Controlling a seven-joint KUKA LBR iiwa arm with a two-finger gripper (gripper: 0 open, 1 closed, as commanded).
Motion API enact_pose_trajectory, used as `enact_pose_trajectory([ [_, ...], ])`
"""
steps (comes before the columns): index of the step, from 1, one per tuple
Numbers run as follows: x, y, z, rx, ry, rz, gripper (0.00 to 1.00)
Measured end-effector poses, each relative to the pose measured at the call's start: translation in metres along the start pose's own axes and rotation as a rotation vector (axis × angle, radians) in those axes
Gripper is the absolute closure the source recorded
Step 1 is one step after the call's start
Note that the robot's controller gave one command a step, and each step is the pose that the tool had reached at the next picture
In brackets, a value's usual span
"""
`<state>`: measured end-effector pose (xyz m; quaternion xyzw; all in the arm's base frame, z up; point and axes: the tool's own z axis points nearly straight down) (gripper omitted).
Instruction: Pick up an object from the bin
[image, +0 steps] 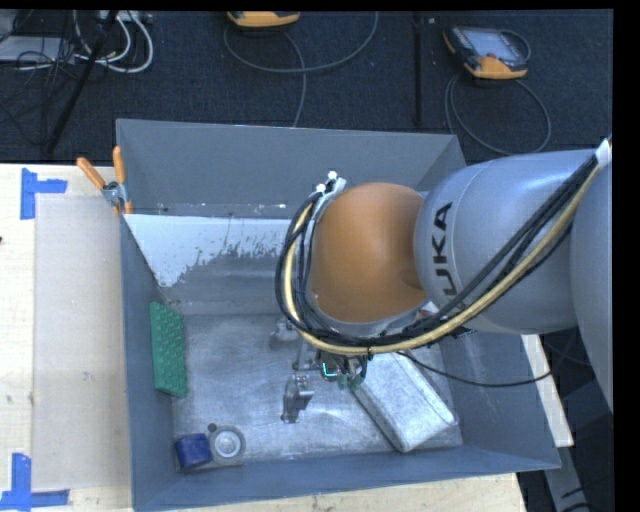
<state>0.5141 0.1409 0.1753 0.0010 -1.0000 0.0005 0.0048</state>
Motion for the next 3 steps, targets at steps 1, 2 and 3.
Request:
enact_pose_trajectory([
  [1,0.031,0.081,0.105,-0.001,-0.019,-0.26,0.0],
  [2,0.042,0.096,0.075,0.0,-0.01,-0.366,0.0],
  [3,0.043,0.105,0.076,0.0,-0.01,-0.245,0.0],
])
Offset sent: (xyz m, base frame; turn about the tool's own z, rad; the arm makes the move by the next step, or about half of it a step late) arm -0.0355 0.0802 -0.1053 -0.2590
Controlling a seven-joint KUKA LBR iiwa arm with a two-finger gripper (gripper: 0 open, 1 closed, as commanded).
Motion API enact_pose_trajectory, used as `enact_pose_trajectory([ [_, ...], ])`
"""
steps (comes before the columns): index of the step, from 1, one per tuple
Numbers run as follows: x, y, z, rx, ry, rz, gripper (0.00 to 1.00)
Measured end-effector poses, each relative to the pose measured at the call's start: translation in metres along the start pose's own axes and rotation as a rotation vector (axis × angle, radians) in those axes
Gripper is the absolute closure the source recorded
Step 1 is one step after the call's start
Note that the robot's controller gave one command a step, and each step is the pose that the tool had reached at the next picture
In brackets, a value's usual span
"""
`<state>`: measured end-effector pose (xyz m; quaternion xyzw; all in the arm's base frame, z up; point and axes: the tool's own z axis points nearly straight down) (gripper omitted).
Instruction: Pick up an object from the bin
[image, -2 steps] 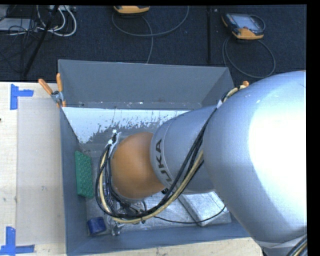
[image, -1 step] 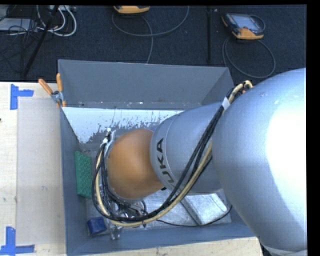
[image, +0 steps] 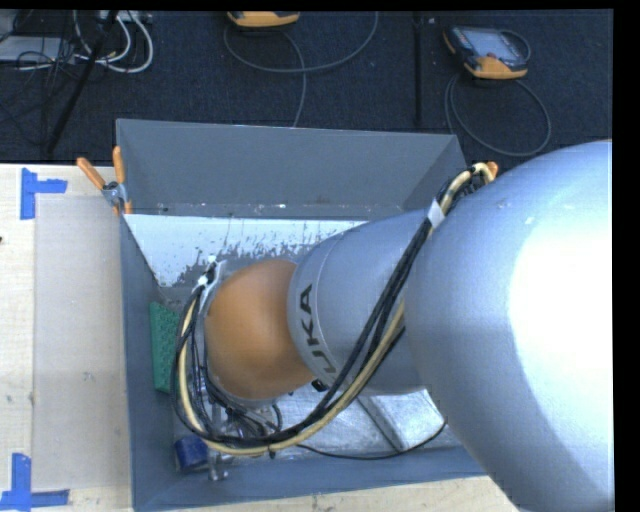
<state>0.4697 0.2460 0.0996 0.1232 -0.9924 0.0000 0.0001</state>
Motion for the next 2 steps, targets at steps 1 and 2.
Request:
enact_pose_trajectory([
  [1,-0.0123,-0.0102,0.0294,-0.001,-0.003,0.083,0.0],
  [2,-0.0129,-0.0102,0.0292,-0.001,-0.001,0.085,0.0],
])
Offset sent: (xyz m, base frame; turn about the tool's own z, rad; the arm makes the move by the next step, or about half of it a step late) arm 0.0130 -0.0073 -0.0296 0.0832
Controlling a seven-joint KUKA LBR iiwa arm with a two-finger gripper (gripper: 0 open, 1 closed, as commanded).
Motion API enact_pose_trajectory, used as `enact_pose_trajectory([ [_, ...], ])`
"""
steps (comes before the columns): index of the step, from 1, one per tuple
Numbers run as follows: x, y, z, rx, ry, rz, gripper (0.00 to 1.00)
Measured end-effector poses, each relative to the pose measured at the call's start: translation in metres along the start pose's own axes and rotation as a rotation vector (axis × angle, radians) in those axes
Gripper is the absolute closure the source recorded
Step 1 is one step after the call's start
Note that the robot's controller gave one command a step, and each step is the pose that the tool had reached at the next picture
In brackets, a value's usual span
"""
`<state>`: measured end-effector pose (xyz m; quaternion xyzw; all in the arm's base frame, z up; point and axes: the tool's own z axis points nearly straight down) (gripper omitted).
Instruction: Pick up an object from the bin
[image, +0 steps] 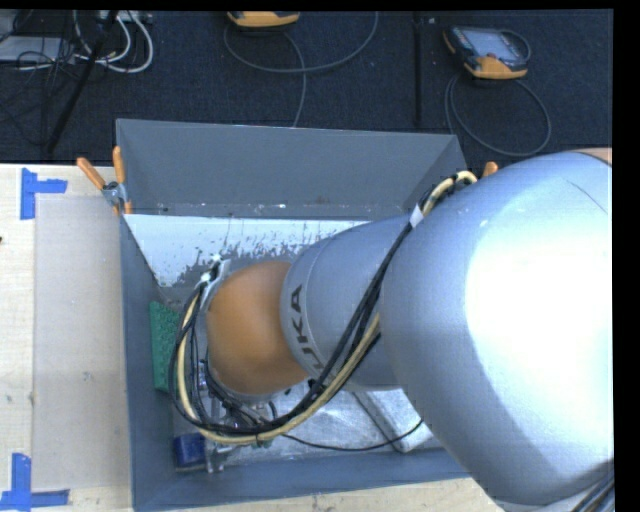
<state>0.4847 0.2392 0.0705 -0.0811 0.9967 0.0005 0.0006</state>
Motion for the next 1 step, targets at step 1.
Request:
enact_pose_trajectory([
  [1,0.0005,0.0002,-0.001,0.0,0.005,0.001,1.0],
])
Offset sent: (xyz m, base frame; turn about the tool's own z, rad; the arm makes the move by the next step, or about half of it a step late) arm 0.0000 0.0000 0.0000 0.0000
